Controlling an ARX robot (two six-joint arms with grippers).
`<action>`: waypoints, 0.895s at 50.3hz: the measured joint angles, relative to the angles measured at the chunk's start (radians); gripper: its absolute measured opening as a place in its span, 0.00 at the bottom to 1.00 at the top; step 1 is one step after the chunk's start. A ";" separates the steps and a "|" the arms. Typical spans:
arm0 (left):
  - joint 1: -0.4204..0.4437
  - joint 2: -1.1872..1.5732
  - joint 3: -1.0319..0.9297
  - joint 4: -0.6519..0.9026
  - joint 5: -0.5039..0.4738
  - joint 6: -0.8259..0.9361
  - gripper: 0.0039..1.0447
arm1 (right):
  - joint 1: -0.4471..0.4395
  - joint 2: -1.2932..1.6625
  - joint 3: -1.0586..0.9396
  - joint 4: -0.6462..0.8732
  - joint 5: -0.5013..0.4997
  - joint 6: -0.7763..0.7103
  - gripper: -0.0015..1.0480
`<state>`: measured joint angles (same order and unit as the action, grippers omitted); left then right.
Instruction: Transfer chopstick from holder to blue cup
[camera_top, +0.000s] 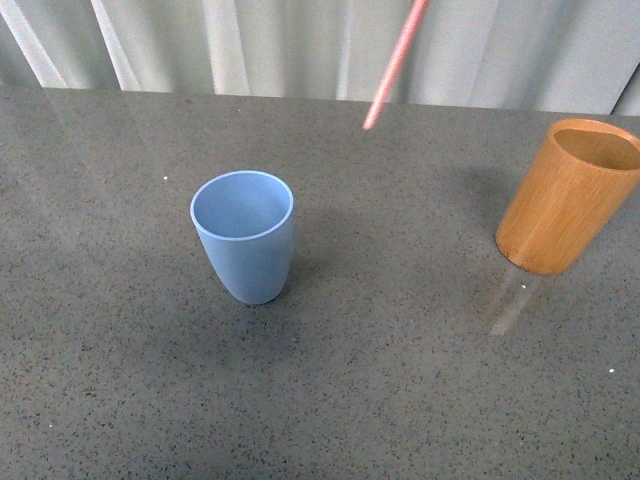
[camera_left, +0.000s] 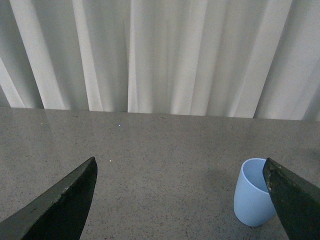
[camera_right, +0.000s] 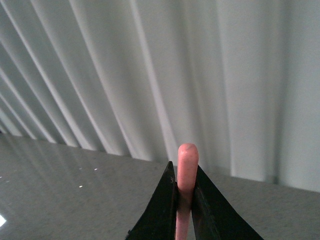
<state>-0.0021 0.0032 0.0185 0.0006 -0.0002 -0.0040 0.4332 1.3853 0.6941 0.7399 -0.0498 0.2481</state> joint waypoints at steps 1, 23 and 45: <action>0.000 0.000 0.000 0.000 0.000 0.000 0.94 | 0.011 0.011 0.007 -0.004 0.000 0.013 0.03; 0.000 0.000 0.000 0.000 0.000 0.000 0.94 | 0.086 0.224 0.117 0.026 -0.003 0.060 0.03; 0.000 0.000 0.000 0.000 0.000 0.000 0.94 | 0.124 0.313 0.157 0.042 -0.016 0.053 0.03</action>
<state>-0.0021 0.0032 0.0185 0.0006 -0.0002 -0.0040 0.5575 1.6985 0.8509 0.7822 -0.0654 0.3016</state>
